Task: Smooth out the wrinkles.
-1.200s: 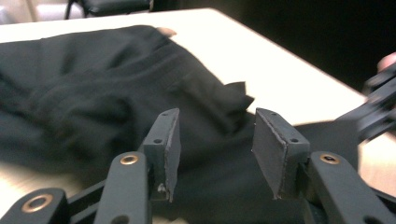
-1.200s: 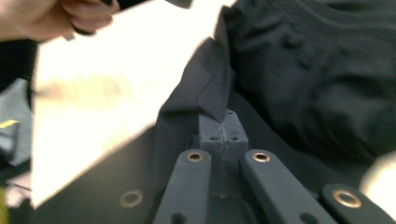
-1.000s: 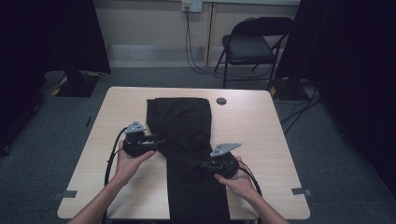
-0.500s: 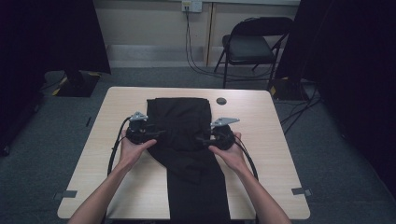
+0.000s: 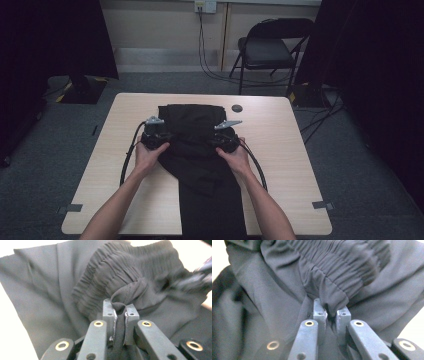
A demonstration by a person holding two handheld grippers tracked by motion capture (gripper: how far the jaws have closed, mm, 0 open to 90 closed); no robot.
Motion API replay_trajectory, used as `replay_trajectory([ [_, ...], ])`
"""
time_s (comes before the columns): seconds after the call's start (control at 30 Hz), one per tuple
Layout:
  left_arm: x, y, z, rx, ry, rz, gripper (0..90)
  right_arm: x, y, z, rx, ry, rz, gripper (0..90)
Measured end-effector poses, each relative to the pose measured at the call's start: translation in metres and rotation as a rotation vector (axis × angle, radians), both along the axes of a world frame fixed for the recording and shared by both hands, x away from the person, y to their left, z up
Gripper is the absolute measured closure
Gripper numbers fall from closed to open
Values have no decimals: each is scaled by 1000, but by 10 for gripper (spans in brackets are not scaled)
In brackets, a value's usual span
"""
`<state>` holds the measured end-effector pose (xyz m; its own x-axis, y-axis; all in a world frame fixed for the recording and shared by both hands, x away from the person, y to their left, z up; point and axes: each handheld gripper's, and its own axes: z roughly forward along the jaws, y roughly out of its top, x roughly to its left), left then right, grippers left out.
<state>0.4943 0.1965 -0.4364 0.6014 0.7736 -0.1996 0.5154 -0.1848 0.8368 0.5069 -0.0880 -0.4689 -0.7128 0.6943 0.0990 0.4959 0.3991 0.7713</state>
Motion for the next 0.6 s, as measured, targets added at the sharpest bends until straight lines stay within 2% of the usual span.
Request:
replay_trajectory([
  [0.1,-10,-1,40,-9,-94,-22,840,-2,-3,35,38,-64,3,830],
  [0.2,-30,-1,74,-20,-159,-50,838,-10,-10,71,84,-128,14,829],
  [0.3,-60,1,91,-34,-186,-94,835,-29,-20,97,121,-169,45,827],
  [0.33,-71,2,93,-58,-181,-108,834,-38,-23,101,128,-177,60,825],
  [0.4,-95,2,89,-70,-167,-131,834,-59,-27,105,124,-177,96,824],
  [0.43,-107,1,83,-79,-157,-154,833,-70,-29,104,116,-179,115,823],
  [0.47,-117,0,74,-68,-147,-165,833,-81,-31,101,109,-167,122,823],
  [0.53,-133,-6,51,-40,-95,-191,830,-101,-35,89,79,-143,142,820],
  [0.57,-140,-11,34,-1,-82,-194,829,-109,-37,79,61,-123,140,818],
  [0.6,-142,-14,24,18,-63,-201,828,-116,-39,66,48,-96,136,818],
])
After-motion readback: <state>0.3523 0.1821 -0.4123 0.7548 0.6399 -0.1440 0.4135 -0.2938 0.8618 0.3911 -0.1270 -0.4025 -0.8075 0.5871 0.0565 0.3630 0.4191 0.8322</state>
